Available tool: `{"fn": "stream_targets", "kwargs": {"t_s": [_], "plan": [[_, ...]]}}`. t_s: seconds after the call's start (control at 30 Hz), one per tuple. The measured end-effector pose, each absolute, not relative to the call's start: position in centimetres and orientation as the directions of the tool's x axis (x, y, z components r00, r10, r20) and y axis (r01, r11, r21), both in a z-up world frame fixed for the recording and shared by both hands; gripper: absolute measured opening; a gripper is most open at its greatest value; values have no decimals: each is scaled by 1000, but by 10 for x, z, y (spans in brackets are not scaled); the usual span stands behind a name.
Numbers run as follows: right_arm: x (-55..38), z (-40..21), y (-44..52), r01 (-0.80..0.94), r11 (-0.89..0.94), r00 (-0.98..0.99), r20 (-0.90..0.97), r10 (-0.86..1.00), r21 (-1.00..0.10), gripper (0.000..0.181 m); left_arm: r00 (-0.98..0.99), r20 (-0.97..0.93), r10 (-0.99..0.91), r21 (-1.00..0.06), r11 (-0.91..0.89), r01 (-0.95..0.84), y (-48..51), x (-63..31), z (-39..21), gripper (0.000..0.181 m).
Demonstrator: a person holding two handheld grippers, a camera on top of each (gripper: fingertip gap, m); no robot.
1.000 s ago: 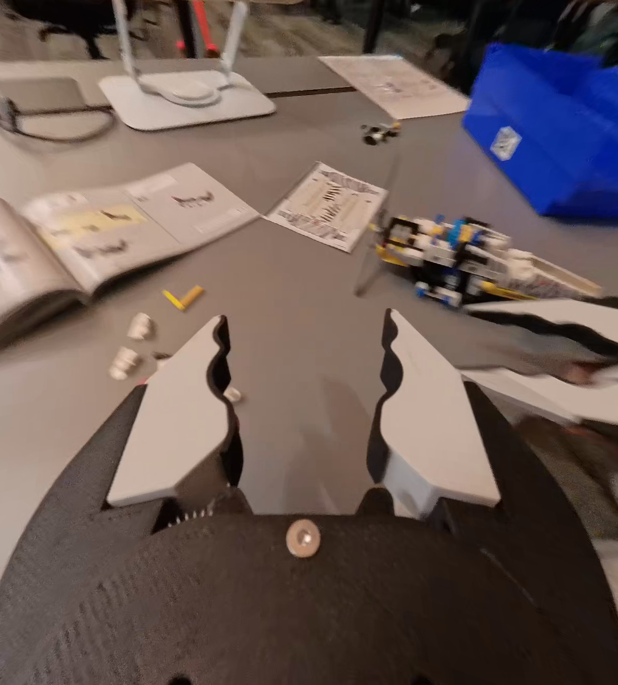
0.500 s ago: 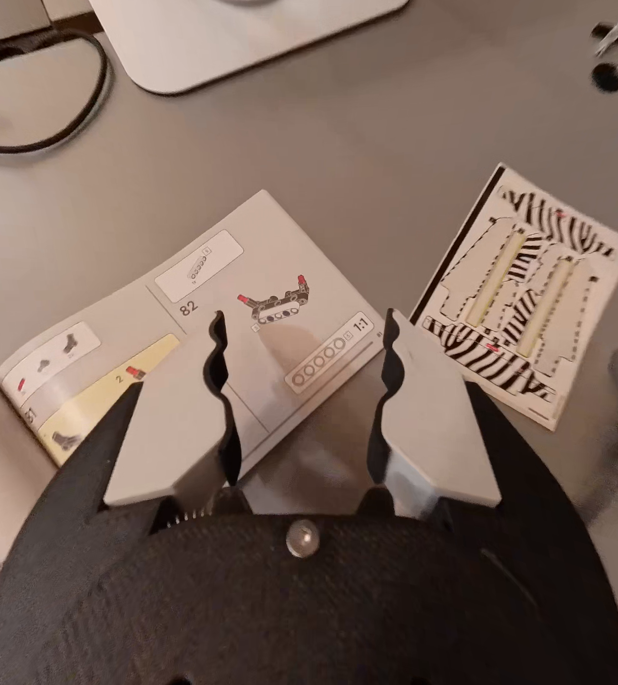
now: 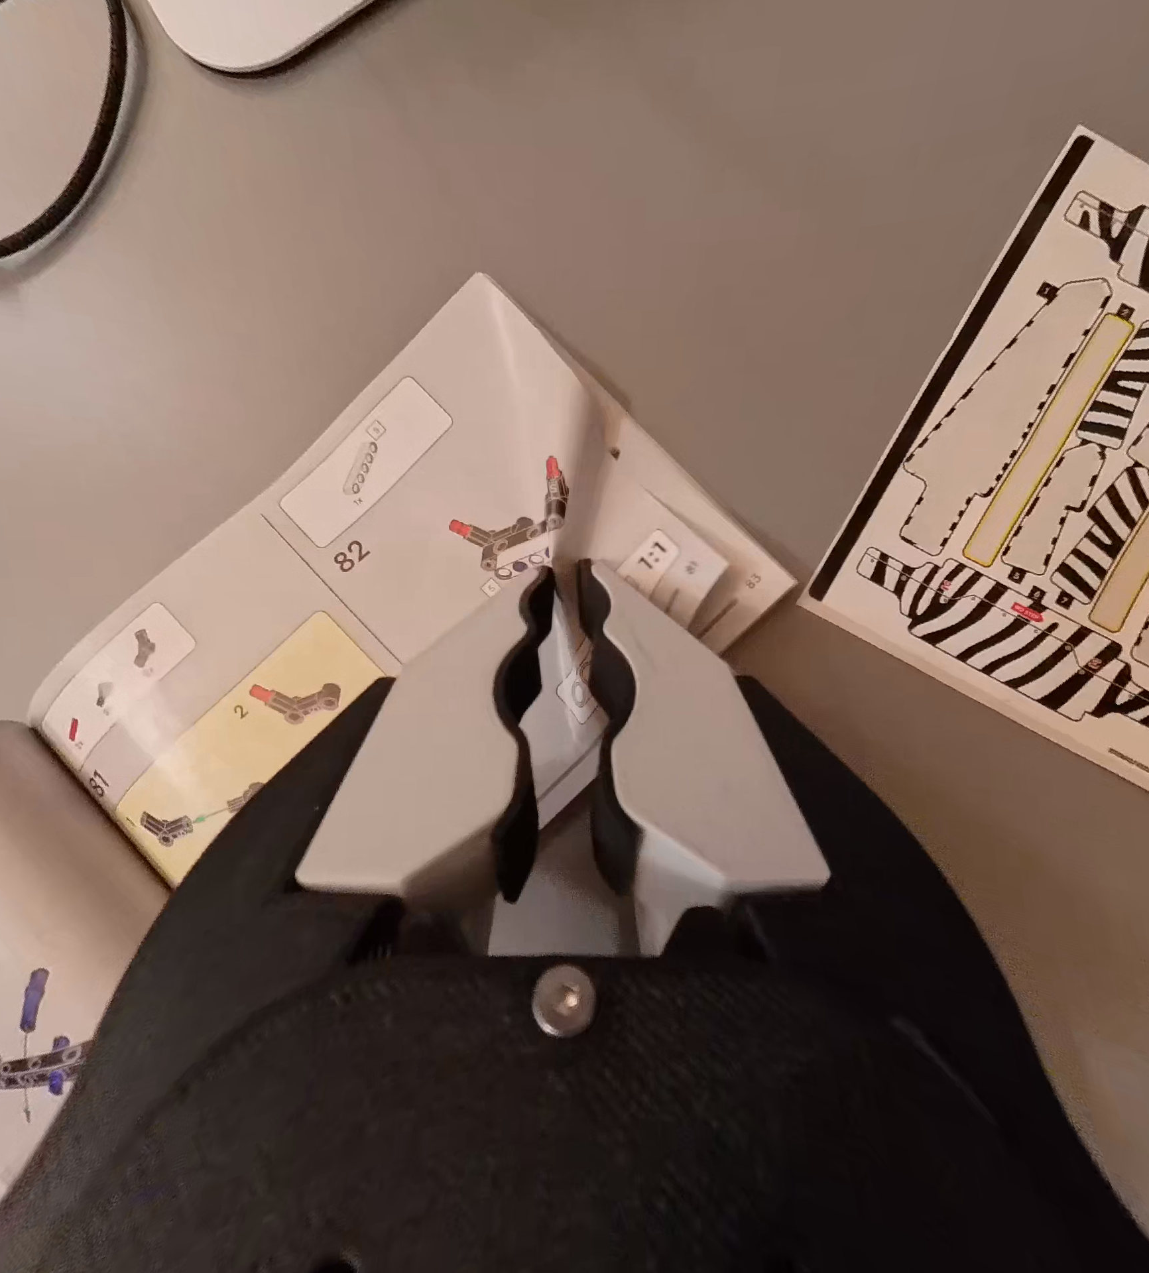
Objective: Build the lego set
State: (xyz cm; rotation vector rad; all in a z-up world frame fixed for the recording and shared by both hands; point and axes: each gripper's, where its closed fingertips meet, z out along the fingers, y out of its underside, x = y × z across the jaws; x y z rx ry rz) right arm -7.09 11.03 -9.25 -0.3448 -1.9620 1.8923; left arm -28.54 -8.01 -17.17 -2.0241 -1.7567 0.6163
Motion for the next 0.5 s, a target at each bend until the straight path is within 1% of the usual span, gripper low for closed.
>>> {"fn": "stream_targets", "kwargs": {"t_s": [0.03, 0.13, 0.33, 0.5], "plan": [[-71, -93, 110, -91, 58, -893, 107, 436, -994, 3, 119, -62, 991, -555, -133, 821, -81, -285, -172, 8], [-71, -93, 110, -87, 58, -895, 103, 434, -995, 2, 122, 7, 993, -548, -98, 830, -83, -283, -170, 3], [-73, -94, 109, -69, 67, -896, 92, 434, -995, 1, 78, 131, 988, -695, 35, 718, -100, -281, -123, 2], [-74, -97, 106, -69, 93, -893, 103, 438, -993, 0, 96, 244, 965, -696, 105, 710, -102, -266, -117, 3]]}}
